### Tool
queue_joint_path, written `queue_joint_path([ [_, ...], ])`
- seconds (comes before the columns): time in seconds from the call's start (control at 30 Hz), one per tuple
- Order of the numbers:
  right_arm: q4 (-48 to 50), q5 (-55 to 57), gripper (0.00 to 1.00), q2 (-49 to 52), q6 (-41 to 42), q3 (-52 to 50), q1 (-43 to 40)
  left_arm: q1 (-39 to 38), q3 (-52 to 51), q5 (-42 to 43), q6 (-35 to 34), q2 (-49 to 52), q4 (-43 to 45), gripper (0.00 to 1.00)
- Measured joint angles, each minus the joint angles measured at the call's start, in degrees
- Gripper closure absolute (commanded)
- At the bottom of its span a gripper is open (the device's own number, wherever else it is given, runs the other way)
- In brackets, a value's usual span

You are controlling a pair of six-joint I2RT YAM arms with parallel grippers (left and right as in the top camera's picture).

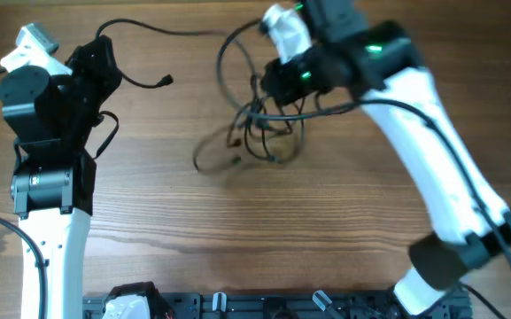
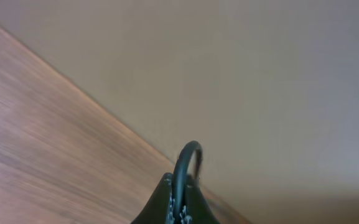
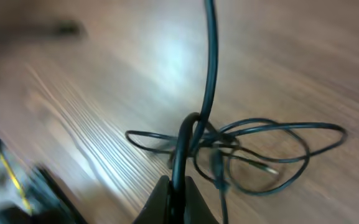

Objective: Untangle cables

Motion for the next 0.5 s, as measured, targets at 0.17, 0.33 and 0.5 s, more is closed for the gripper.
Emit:
queue_joint_path([
  [0.17,5.9,-5.7,0.96,-0.4,14.9,0.4,-0.1,0.0,0.0,-1.8,1.2,0.1,-1.0,0.96],
  [0.33,-1.8,-0.1,0.96,3.5,16.0,0.2,0.6,0.0,0.0,-1.9,1.4,0.4,-2.2,0.96],
  [0.5,-6.4,-1.8,0.93,5.3,10.4,0.2,-1.2,0.0,0.0,-1.9,1.4,0.4,-2.4,0.96],
])
